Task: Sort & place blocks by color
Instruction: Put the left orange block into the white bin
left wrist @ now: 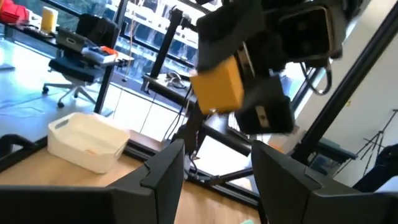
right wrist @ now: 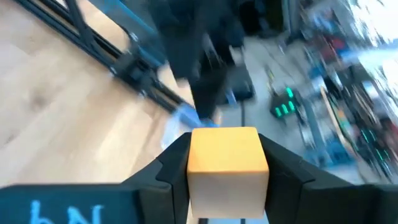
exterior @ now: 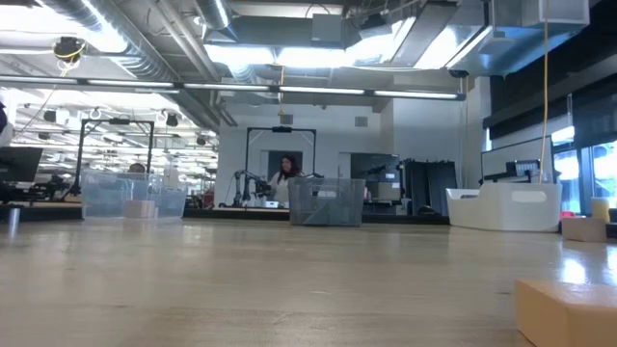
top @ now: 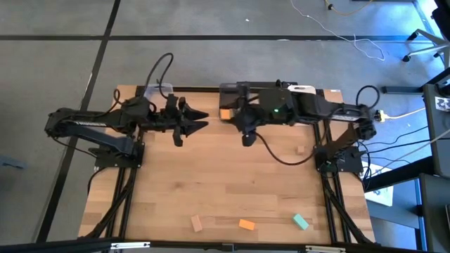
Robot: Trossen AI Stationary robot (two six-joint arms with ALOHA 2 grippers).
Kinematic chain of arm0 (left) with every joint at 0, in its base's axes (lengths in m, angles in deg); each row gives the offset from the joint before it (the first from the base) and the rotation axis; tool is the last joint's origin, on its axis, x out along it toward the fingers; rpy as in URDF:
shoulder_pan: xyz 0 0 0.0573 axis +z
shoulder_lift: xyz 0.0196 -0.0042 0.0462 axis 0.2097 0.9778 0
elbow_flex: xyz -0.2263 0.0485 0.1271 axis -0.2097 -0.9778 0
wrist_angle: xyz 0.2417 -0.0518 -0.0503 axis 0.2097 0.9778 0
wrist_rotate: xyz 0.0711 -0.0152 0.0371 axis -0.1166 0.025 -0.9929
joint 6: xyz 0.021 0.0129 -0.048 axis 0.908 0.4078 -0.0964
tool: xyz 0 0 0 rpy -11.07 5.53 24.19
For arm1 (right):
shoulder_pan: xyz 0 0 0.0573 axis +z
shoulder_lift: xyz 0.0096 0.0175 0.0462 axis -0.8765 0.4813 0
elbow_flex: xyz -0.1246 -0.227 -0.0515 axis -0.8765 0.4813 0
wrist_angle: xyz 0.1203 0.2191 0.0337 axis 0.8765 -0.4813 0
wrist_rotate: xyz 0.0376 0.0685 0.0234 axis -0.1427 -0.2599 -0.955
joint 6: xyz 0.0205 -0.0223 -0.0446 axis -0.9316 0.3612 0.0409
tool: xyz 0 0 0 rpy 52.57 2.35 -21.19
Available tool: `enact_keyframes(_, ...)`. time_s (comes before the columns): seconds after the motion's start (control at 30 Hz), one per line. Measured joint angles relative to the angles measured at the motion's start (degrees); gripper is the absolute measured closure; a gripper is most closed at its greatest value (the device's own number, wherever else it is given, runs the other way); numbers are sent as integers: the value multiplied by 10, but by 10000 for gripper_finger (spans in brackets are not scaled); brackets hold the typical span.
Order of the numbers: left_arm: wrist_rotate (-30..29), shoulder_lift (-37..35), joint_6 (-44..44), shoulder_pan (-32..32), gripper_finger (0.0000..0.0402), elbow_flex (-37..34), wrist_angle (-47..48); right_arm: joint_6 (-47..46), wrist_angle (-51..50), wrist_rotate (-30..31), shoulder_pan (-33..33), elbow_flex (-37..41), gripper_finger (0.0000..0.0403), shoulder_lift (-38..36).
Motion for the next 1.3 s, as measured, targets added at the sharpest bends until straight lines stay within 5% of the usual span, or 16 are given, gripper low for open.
enact_keyframes(0.27, -4, -29, 16, 0, 229, 0, 60, -177, -169, 226, 14, 0, 264, -59)
enact_keyframes(0.43, -27, -28, 34, 0, 228, 0, 111, -376, -323, 292, -6, 0, 264, -98)
enact_keyframes(0.67, -99, -29, 46, 0, 231, 0, 178, -664, -513, 301, -47, 2, 264, -132)
enact_keyframes(0.87, -125, -28, 47, 9, 231, 28, 215, -718, -508, 273, -100, 64, 264, -173)
enact_keyframes(1.3, -156, -17, 56, 15, 231, 150, 360, -796, -497, 211, -224, 342, 264, -318)
